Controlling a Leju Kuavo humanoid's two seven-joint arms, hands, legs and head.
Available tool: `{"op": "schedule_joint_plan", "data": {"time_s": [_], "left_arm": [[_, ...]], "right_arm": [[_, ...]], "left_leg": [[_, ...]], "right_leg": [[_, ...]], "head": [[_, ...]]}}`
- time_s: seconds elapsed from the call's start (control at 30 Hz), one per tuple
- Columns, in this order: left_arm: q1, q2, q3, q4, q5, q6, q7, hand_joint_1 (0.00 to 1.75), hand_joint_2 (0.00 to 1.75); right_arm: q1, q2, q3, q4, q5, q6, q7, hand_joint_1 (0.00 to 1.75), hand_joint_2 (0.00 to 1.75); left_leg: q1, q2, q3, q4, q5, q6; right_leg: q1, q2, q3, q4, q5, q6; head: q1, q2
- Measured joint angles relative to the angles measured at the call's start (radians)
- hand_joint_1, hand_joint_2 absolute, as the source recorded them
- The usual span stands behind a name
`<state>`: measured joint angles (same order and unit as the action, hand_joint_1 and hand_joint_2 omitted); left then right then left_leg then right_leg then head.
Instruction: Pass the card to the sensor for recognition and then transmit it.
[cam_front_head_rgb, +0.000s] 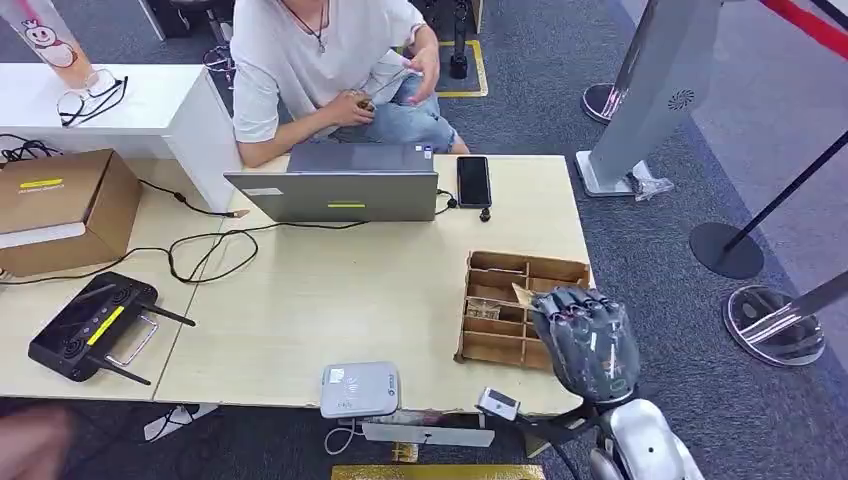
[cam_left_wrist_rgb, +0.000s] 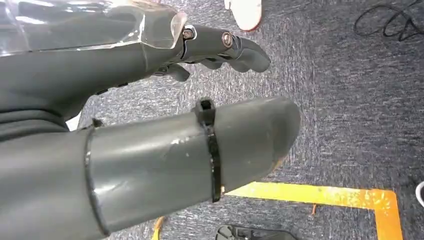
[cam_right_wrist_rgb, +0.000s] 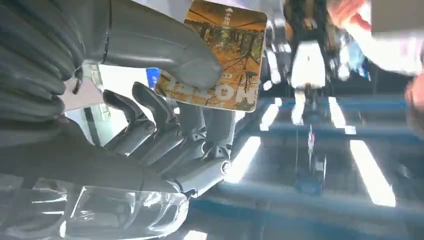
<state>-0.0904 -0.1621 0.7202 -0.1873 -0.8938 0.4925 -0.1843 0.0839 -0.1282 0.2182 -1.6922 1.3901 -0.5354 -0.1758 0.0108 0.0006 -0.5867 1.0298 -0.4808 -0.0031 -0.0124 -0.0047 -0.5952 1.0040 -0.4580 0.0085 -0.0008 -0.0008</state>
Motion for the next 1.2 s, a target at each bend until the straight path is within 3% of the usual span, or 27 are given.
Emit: {"op": "schedule_joint_plan", "data": {"time_s": [0.17,0.3,0.53,0.73,0.87,1.2], "left_arm": [[0.000,-0.002,0.008,0.000,0.000,0.008,-0.005,0.00,0.00],[0.000,-0.004,0.012,0.000,0.000,0.015,-0.006,0.00,0.00],[0.000,-0.005,0.013,0.000,0.000,0.024,-0.006,0.00,0.00],[0.000,-0.005,0.013,0.000,-0.011,0.022,0.000,0.00,0.00],[-0.001,-0.004,0.013,0.000,-0.022,0.019,0.006,0.00,0.00],[-0.004,-0.005,0.013,0.000,-0.042,0.015,0.015,0.00,0.00]], "right_arm": [[-0.001,0.016,0.000,-0.001,-0.010,-0.135,-0.026,1.75,1.75],[-0.011,0.052,-0.004,-0.010,-0.014,-0.154,-0.089,1.75,1.75],[-0.052,0.159,-0.061,-0.019,-0.066,-0.154,-0.256,1.75,1.75],[-0.082,0.303,-0.153,-0.019,-0.135,-0.154,-0.494,1.75,1.75],[-0.103,0.372,-0.185,-0.019,-0.161,-0.154,-0.517,1.75,1.75],[-0.108,0.385,-0.193,-0.013,-0.175,-0.154,-0.517,1.75,1.75]], "left_leg": [[0.000,0.000,0.000,0.000,0.000,0.000],[0.000,0.000,0.000,0.000,0.000,0.000],[0.000,0.000,0.000,0.000,0.000,0.000],[0.000,0.000,0.000,0.000,0.000,0.000],[0.000,0.000,0.000,0.000,0.000,0.000],[0.000,0.000,0.000,0.000,0.000,0.000]], "right_leg": [[0.000,0.000,0.000,0.000,0.000,0.000],[0.000,0.000,0.000,0.000,0.000,0.000],[0.000,0.000,0.000,0.000,0.000,0.000],[0.000,0.000,0.000,0.000,0.000,0.000],[0.000,0.000,0.000,0.000,0.000,0.000],[0.000,0.000,0.001,0.000,0.000,0.000]], "head": [[0.000,0.000],[0.000,0.000],[0.000,0.000],[0.000,0.000],[0.000,0.000],[0.000,0.000]]}}
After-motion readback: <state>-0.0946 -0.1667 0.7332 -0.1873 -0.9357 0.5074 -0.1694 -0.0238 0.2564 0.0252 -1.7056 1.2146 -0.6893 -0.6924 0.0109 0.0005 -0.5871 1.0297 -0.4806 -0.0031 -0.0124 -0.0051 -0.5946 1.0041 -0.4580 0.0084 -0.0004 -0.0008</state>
